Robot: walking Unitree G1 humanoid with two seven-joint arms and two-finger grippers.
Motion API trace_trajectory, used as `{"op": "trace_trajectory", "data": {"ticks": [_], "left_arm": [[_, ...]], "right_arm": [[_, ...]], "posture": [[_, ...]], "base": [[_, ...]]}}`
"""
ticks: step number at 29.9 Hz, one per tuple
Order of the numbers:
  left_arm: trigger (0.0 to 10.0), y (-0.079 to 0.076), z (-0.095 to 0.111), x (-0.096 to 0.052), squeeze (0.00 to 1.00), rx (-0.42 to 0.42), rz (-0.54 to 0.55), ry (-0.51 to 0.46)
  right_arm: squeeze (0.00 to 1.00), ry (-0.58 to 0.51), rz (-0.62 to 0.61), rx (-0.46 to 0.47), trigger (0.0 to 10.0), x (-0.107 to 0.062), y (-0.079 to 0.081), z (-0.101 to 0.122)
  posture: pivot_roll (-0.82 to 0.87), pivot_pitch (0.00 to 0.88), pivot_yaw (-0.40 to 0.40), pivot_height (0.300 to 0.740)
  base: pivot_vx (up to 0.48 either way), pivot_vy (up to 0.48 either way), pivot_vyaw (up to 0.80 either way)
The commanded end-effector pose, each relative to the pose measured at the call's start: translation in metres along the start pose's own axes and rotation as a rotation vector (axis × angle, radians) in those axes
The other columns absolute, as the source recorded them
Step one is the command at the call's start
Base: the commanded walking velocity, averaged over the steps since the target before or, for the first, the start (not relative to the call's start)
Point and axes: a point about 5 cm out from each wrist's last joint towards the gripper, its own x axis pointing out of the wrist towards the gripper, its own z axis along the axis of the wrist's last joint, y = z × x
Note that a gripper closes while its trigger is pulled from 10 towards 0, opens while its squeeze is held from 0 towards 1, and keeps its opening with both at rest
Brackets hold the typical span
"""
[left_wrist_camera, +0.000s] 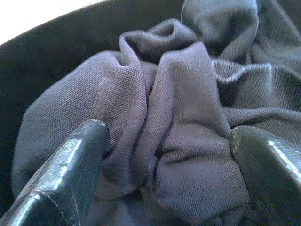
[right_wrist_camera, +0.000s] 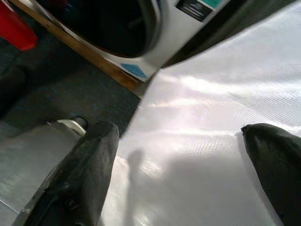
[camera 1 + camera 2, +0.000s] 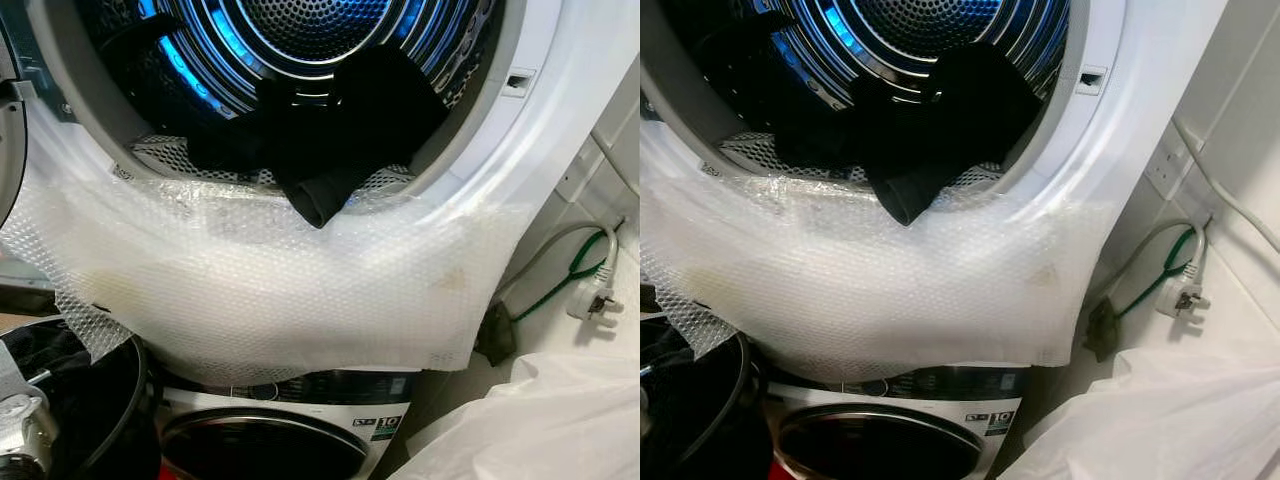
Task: Clothes washing
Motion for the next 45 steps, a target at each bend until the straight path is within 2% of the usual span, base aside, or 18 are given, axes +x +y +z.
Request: {"op": "trace_trajectory", "data": {"ticks": [1,7,10,12,15,19,23,26,27,29,33,34,36,39,44,45], "left_arm": [[10.0,-0.003,-0.003,0.0,0.0,-0.032,0.005,0.02],[10.0,0.0,0.001,0.002,0.0,-0.065,0.048,0.022],[10.0,0.008,0.004,0.005,0.0,-0.106,0.089,0.014],[10.0,0.011,0.014,0.006,0.0,-0.177,0.102,-0.023],[10.0,0.012,0.021,0.007,0.0,-0.184,0.112,-0.046],[10.0,0.012,0.021,0.007,0.0,-0.173,0.13,-0.04],[10.0,0.012,0.021,0.007,0.0,-0.194,0.153,-0.039],[10.0,0.008,0.022,0.007,0.0,-0.227,0.157,-0.029],[10.0,0.006,0.024,0.007,0.0,-0.267,0.149,-0.032],[10.0,0.005,0.025,0.007,0.0,-0.294,0.14,-0.036],[10.0,0.002,0.031,0.008,0.0,-0.204,0.105,-0.059],[10.0,0.002,0.031,0.008,0.0,-0.204,0.105,-0.059],[10.0,-0.005,0.032,0.007,0.0,-0.088,0.024,-0.068],[10.0,-0.009,0.03,0.007,0.0,-0.007,-0.021,-0.069],[10.0,-0.007,0.026,0.007,0.0,0.016,-0.014,-0.064],[10.0,-0.009,0.023,0.007,0.0,0.023,-0.034,-0.052]], "right_arm": [[0.0,-0.008,-0.009,-0.003,10.0,-0.001,-0.006,0.0],[0.0,-0.012,-0.022,-0.017,10.0,-0.002,-0.016,-0.001],[0.0,-0.014,-0.022,-0.027,10.0,-0.003,-0.018,-0.002],[0.0,-0.017,-0.021,-0.033,10.0,-0.003,-0.02,-0.002],[0.0,-0.02,-0.025,-0.03,10.0,-0.003,-0.02,-0.001],[0.0,-0.025,-0.026,-0.028,10.0,-0.003,-0.02,-0.001],[0.0,-0.029,-0.03,-0.022,10.0,-0.003,-0.02,-0.001],[0.0,-0.024,-0.032,-0.019,10.0,-0.004,-0.02,-0.003],[0.0,-0.02,-0.033,-0.019,10.0,-0.005,-0.021,-0.005],[0.0,-0.018,-0.034,-0.018,10.0,-0.005,-0.021,-0.005],[0.0,-0.013,-0.049,-0.001,10.0,-0.004,-0.021,-0.005],[0.0,-0.013,-0.049,-0.001,10.0,-0.004,-0.021,-0.005],[0.0,-0.016,-0.057,0.018,10.0,-0.003,-0.019,-0.003],[0.0,-0.021,-0.066,0.037,10.0,-0.002,-0.018,-0.001],[0.0,-0.028,-0.076,0.047,10.0,-0.002,-0.018,0.0],[0.0,-0.026,-0.084,0.048,10.0,-0.003,-0.021,-0.002]], "posture": [[-0.02,0.0,-0.143,0.74],[-0.04,0.0,-0.167,0.74],[-0.04,0.0,-0.178,0.74],[-0.05,0.0,-0.181,0.74],[-0.05,0.0,-0.181,0.74],[-0.06,0.0,-0.18,0.74],[-0.07,0.0,-0.178,0.74],[-0.07,0.0,-0.184,0.74],[-0.07,0.0,-0.187,0.74],[-0.07,0.0,-0.187,0.74],[-0.08,0.0,-0.166,0.74],[-0.08,0.0,-0.166,0.74],[-0.09,0.0,-0.14,0.74],[-0.1,0.0,-0.13,0.74],[-0.1,0.0,-0.127,0.74],[-0.15,0.0,-0.132,0.74]], "base": [[0.0,0.0,0.0],[0.0,0.0,0.0],[0.0,0.0,0.0],[0.0,0.0,0.0],[0.0,0.0,0.0],[0.0,0.0,0.0],[0.0,0.0,0.0],[0.0,0.0,0.0],[0.0,0.0,0.0],[0.0,0.0,0.0],[0.0,0.0,0.0],[0.0,0.0,0.0],[0.0,0.0,0.0],[0.0,0.0,0.0],[0.0,0.0,0.0],[0.0,0.0,0.0]]}}
